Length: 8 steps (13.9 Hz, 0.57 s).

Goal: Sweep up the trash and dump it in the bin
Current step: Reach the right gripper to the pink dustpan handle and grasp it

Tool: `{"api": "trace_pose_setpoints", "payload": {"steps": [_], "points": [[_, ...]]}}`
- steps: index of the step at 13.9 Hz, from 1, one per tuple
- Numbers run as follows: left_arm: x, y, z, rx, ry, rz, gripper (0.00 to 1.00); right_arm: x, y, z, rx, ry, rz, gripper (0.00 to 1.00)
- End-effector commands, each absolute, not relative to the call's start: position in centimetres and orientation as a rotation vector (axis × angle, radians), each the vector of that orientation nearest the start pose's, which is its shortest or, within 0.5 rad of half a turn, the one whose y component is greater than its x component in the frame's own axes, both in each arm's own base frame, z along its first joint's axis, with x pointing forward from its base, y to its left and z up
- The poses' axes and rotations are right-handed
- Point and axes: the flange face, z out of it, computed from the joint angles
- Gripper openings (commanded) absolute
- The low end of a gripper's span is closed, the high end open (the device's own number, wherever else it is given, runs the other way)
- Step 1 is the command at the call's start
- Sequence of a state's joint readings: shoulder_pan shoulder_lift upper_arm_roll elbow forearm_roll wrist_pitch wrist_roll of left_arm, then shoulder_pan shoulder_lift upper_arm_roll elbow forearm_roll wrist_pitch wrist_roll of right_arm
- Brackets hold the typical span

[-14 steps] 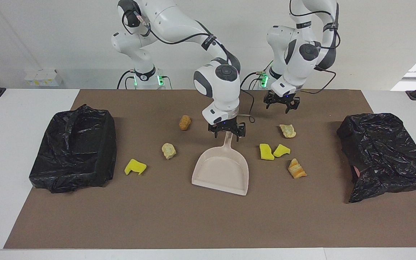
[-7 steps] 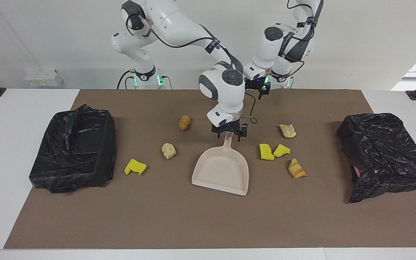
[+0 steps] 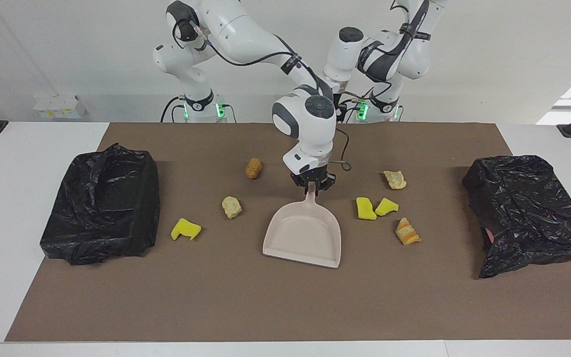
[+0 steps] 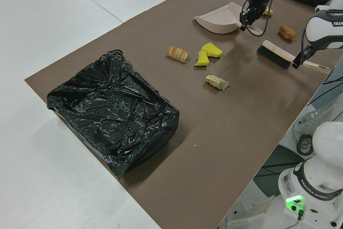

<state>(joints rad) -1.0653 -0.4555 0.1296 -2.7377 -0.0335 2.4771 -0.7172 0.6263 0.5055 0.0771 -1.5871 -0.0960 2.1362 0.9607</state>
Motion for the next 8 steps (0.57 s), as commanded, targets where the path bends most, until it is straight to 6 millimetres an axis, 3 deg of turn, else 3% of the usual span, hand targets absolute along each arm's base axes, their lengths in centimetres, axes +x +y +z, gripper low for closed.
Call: {"api": "trace_pose_setpoints", "payload": {"steps": [1,4,6,7,8], "points": [[21.7,-32.6,35.7,-3.338,0.278,-0.118,1.00,54.0,43.3,35.8,-3.158,0.245,-0.144,0.00],[21.6,-33.5,33.9,-3.308,0.299,-0.097,1.00,54.5,42.9,37.0,-3.162,0.006,-0.157,0.00],[21.7,-33.7,33.6,-3.302,0.307,-0.096,1.00,55.5,41.3,38.1,-3.172,-0.119,-0.168,0.00],[21.7,-33.8,33.4,-3.297,0.309,-0.090,0.98,56.2,40.2,38.1,-3.169,-0.250,-0.162,0.00],[21.5,-33.8,33.4,-3.294,0.319,-0.090,0.85,56.6,39.3,38.6,-3.163,-0.391,-0.154,0.00]]}}
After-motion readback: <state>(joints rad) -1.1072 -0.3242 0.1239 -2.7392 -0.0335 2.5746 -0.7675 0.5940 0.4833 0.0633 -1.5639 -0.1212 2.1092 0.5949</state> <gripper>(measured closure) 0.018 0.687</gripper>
